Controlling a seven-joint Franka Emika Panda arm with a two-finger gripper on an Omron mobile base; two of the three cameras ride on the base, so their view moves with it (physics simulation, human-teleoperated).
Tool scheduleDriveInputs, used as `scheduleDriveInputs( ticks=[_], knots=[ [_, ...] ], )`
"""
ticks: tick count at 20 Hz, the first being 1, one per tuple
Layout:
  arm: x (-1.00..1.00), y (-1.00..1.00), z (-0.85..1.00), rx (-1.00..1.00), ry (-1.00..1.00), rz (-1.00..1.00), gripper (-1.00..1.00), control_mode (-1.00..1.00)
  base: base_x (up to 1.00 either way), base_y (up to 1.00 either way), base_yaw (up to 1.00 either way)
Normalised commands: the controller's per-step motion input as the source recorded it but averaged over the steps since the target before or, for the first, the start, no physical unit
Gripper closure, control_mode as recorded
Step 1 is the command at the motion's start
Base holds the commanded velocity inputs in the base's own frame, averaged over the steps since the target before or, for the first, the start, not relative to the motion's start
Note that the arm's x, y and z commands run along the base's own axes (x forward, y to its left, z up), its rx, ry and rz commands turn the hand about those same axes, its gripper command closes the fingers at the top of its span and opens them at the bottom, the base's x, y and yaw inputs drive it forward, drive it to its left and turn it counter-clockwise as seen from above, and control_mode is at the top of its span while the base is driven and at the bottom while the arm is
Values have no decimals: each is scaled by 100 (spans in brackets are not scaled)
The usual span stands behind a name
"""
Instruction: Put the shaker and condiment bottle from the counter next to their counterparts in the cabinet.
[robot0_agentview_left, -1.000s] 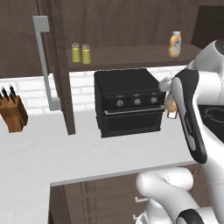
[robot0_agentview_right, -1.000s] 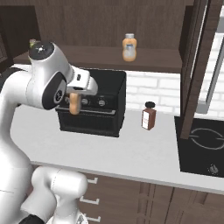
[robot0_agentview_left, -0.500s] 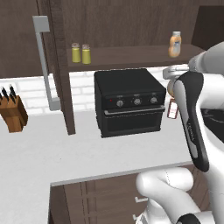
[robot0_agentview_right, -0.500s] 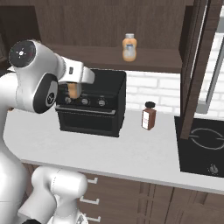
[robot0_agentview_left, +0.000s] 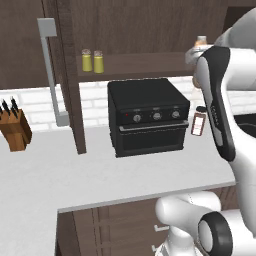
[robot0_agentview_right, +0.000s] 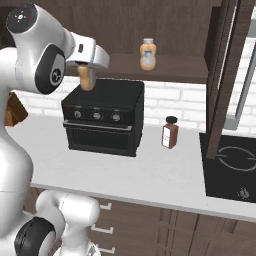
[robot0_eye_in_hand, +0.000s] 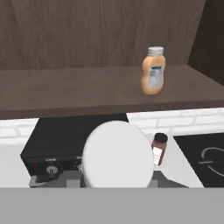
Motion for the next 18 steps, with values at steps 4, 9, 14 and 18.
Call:
scheduleDriveInputs(
  ticks=[4, 9, 14, 18],
  knots=[
    [0, 1, 0, -14, -24, 0, 100, -100, 0, 0, 0],
    [0, 0, -31, -17, -31, 0, 100, -100, 0, 0, 0],
    [13, 0, -49, -12, -19, 0, 100, -100, 0, 0, 0],
    [43, 0, -17, -5, 0, 0, 100, -100, 0, 0, 0]
  ],
)
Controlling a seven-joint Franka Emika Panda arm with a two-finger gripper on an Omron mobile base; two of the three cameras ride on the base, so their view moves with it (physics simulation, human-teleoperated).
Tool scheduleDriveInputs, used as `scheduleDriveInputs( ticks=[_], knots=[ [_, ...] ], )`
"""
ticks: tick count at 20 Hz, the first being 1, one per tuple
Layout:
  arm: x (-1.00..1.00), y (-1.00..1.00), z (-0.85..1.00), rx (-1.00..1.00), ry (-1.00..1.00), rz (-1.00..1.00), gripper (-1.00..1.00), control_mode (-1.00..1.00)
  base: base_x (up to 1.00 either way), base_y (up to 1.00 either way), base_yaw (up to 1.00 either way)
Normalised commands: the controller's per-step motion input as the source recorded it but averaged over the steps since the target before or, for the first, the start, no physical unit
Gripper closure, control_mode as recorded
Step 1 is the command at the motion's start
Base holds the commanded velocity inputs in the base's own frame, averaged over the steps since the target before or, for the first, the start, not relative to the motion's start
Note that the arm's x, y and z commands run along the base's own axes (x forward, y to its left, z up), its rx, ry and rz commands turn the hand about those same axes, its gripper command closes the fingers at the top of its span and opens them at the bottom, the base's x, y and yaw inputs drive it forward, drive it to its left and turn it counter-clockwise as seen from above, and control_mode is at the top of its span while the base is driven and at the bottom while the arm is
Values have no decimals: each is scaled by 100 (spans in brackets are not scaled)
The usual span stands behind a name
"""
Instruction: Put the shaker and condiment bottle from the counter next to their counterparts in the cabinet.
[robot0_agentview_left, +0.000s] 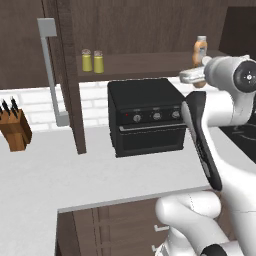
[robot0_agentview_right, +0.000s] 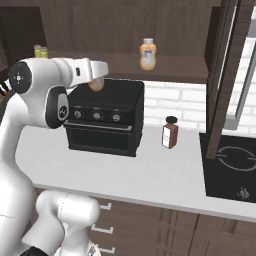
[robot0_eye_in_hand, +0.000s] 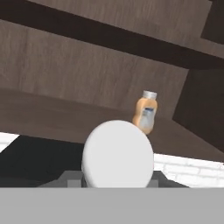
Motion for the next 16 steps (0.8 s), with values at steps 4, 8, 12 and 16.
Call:
scheduleDriveInputs(
  ticks=[4, 8, 12, 16],
  knots=[
    [45, 0, 0, -1, 0, -1, 100, -100, 0, 0, 0],
    [36, 0, 6, 0, 0, -3, 100, -100, 0, 0, 0],
    [24, 0, 11, 0, 0, -6, 100, -100, 0, 0, 0],
    [27, 0, 8, 0, 2, -9, 100, -100, 0, 0, 0]
  ],
)
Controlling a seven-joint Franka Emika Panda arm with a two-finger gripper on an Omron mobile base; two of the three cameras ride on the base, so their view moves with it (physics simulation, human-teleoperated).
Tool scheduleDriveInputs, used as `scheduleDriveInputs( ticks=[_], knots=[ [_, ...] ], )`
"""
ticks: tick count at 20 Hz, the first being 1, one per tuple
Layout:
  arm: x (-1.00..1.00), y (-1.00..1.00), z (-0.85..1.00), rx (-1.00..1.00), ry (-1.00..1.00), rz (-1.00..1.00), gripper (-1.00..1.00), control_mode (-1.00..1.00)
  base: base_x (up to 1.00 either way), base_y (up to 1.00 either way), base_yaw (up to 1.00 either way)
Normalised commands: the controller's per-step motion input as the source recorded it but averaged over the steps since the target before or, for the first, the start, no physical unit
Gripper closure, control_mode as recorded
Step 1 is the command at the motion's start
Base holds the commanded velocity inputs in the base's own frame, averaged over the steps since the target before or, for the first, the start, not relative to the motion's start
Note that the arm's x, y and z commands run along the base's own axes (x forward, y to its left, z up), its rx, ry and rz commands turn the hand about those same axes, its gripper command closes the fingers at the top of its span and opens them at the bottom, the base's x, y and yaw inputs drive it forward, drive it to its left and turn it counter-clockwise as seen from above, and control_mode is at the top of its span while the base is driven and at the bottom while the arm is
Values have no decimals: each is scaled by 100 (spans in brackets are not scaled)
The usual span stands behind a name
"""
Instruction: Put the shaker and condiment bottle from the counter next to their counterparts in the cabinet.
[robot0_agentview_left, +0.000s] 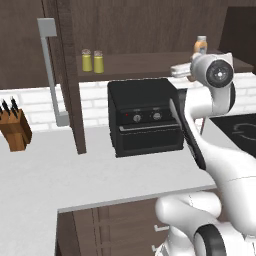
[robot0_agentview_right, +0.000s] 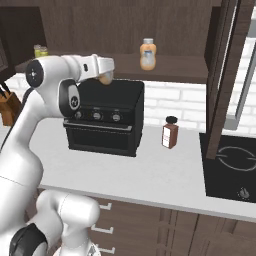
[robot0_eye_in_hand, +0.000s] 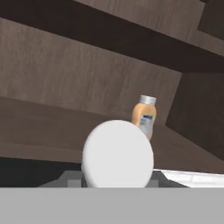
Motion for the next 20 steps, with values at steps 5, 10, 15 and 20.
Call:
scheduleDriveInputs(
  ticks=[5, 10, 15, 20],
  knots=[
    [27, -3, 7, 0, 2, -9, 100, -100, 0, 0, 0],
    [33, -4, 12, 0, 1, -8, 100, -100, 0, 0, 0],
    [39, -5, 14, 0, 3, -8, 100, -100, 0, 0, 0],
    [34, -9, 4, 3, 8, -4, 100, -100, 0, 0, 0]
  ],
)
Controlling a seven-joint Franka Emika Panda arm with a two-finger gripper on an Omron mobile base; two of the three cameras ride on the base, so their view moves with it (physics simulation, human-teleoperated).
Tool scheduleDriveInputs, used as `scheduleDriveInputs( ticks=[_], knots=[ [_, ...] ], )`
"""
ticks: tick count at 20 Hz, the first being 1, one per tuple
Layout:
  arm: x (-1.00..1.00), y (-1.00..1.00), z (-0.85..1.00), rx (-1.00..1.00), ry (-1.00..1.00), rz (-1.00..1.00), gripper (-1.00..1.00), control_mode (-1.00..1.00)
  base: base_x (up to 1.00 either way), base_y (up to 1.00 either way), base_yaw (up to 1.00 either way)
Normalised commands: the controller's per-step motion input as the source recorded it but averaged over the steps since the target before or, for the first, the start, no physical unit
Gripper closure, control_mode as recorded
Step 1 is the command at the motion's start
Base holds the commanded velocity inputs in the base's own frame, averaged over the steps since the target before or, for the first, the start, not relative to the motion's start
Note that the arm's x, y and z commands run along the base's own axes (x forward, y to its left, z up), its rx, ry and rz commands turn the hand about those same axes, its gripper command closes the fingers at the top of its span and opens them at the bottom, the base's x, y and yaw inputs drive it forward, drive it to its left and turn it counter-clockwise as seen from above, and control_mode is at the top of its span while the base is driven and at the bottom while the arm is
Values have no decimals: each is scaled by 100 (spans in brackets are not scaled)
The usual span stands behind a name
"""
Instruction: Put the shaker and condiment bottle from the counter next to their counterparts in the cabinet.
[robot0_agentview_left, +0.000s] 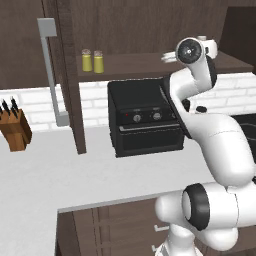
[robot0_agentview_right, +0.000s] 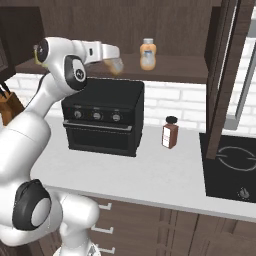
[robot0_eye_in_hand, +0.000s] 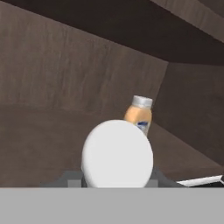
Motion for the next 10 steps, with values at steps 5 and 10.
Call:
scheduleDriveInputs(
  ticks=[5, 10],
  knots=[
    [24, -35, 0, 17, 13, 0, 100, -100, 0, 0, 0],
    [16, -45, 0, 23, 9, 0, 100, -100, 0, 0, 0]
  ],
)
